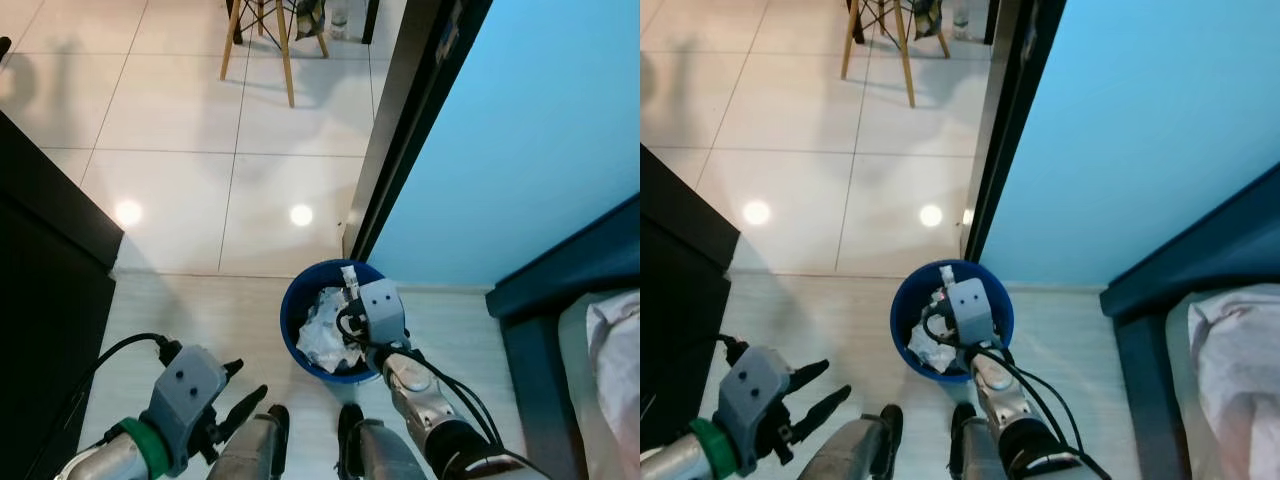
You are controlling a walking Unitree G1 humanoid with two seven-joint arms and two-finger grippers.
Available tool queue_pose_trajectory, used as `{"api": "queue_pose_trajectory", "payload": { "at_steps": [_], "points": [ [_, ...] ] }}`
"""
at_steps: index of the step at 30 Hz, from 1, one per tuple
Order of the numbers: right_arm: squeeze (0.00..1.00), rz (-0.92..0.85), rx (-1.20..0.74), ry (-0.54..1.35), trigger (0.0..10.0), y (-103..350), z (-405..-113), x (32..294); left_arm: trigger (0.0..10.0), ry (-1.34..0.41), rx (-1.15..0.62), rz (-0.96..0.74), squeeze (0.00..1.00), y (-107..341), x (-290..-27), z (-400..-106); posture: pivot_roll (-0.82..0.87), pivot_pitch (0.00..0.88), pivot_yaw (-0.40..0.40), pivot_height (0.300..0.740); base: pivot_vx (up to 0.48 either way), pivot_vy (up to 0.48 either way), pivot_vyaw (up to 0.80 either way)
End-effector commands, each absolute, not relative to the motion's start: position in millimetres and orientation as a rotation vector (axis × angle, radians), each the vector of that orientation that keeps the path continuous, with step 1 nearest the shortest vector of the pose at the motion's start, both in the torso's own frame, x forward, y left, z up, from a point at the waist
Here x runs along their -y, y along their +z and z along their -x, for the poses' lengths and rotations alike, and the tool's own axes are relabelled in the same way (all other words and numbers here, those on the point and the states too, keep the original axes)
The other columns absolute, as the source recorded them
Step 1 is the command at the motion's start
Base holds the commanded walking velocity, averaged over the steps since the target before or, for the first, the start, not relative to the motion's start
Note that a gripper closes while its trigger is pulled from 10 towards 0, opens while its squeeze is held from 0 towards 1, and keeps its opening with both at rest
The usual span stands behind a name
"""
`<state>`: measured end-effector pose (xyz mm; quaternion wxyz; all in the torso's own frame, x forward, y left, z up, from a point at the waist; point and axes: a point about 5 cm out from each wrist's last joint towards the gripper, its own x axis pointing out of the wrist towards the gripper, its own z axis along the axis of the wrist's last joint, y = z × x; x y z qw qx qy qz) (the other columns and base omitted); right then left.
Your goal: Clean up the room
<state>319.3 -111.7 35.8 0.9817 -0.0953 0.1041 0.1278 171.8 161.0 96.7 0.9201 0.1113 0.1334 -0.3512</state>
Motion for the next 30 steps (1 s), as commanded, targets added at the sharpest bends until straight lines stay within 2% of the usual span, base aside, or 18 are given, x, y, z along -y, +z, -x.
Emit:
{"api": "queue_pose_trajectory", "payload": {
  "at_steps": [1,3,4,10,11,14,16,17,18,25,30],
  "points": [
    [1.00,0.180,-0.226,0.247,10.0,28.5,-313.3,110.6,10.0,-0.724,-0.322,-0.213,0.00,95.2,-163.2,-165.3,0.24,0.358,0.107,0.740,0.000,0.000,0.00],
    [1.00,0.175,-0.211,0.240,10.0,30.9,-314.9,110.8,10.0,-0.723,-0.329,-0.211,0.00,96.5,-163.1,-165.2,0.24,0.358,0.107,0.740,0.000,0.000,0.00],
    [0.00,0.175,-0.182,0.235,10.0,36.4,-318.7,111.6,10.0,-0.717,-0.329,-0.210,0.00,96.3,-162.0,-169.5,0.23,0.334,0.094,0.740,0.000,0.000,0.00],
    [0.00,0.200,-0.167,0.240,10.0,39.1,-320.5,116.6,10.0,-0.675,-0.315,-0.217,0.00,90.7,-158.3,-188.3,0.20,0.267,0.060,0.740,0.000,0.000,0.00],
    [0.00,0.194,-0.182,0.244,10.0,34.5,-316.6,118.8,10.0,-0.633,-0.314,-0.230,0.00,85.1,-159.3,-196.1,0.18,0.229,0.042,0.740,0.000,0.000,0.00],
    [0.00,0.189,-0.192,0.246,10.0,31.3,-313.8,120.3,10.0,-0.605,-0.315,-0.240,0.00,81.3,-159.9,-201.3,0.18,0.229,0.042,0.740,0.000,0.000,0.00],
    [0.00,0.135,-0.245,0.269,10.0,17.4,-301.2,122.2,10.0,-0.452,-0.318,-0.261,0.00,63.9,-163.8,-224.0,0.14,0.153,0.011,0.740,0.000,0.000,0.00],
    [0.00,0.135,-0.245,0.269,10.0,17.4,-301.2,122.2,10.0,-0.452,-0.318,-0.261,0.00,63.9,-163.8,-224.0,0.14,0.153,0.011,0.740,0.000,0.000,0.00],
    [0.00,0.111,-0.265,0.290,10.0,6.0,-287.4,123.0,10.0,-0.366,-0.314,-0.251,0.00,56.2,-160.7,-238.7,0.12,0.125,-0.004,0.740,0.000,0.000,0.00],
    [0.00,0.102,-0.285,0.293,10.0,-6.6,-270.4,129.4,10.0,-0.320,-0.308,-0.255,0.00,48.9,-150.4,-256.0,0.08,0.075,-0.019,0.740,0.000,0.000,0.00],
    [0.00,0.118,-0.314,0.280,10.0,-12.8,-263.9,135.1,10.0,-0.271,-0.324,-0.261,0.00,39.8,-152.3,-263.8,0.07,0.042,-0.017,0.740,0.000,0.000,0.00]
  ]
}}
